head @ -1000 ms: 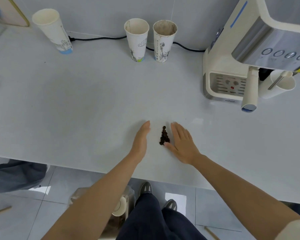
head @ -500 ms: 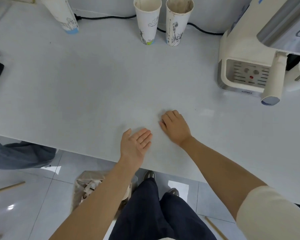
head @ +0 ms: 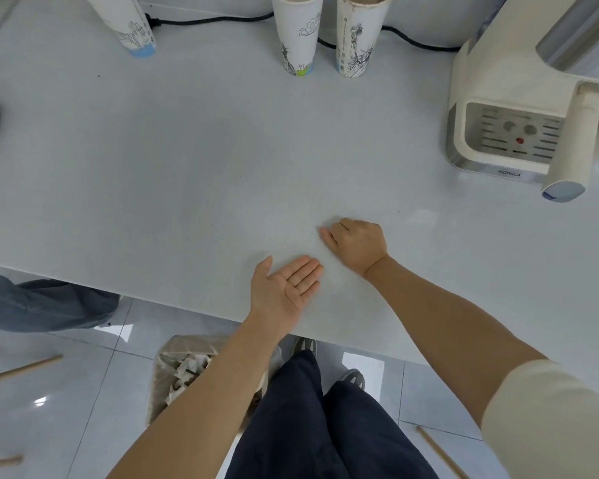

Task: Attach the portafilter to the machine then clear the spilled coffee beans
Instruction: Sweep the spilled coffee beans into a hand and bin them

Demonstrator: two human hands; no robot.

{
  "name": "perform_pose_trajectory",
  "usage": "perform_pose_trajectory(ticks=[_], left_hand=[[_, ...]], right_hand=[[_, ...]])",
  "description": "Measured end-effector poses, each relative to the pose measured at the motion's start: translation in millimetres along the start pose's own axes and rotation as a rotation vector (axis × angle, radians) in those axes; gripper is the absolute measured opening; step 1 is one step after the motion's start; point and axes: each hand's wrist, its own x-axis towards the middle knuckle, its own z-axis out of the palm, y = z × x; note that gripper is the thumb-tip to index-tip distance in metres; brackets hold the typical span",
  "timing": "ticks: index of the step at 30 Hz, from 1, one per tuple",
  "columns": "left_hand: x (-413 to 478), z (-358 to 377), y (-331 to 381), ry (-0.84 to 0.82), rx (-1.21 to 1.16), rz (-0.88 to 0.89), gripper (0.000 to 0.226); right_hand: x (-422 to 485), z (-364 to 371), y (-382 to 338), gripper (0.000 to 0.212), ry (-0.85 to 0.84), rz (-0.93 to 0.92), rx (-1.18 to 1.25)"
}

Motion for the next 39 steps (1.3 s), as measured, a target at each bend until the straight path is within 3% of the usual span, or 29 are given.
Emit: perform_pose_trajectory(ticks=[10, 14, 19, 24, 33, 39], left_hand=[[11, 11, -2, -0.05, 0.037, -0.083, 0.063], [14, 15, -3, -0.062, 0.057, -0.096, 0.062], [13, 30, -9, -0.124, 0.063, -0.095, 0.058], [9, 50, -16, -0.261, 0.035, -0.069, 0.057], [-5, 60, -27, -0.366, -0.084, -0.118, 0.059], [-12, 54, -26, -0.376, -0.165, -0.139, 0.046]], right_hand=[[0, -3, 4, 0.054, 0.012, 0.082, -0.03], [0, -18, 7, 0.063, 0.063, 0.095, 0.113], [0, -43, -12, 0.054, 0.126, 0.103, 0.342], [-8, -58, -36, 0.051, 0.171, 0.097, 0.417], [-19, -68, -56, 0.041, 0.204, 0.131, 0.38], [-25, -73, -64, 0.035, 0.195, 0.115, 0.369]])
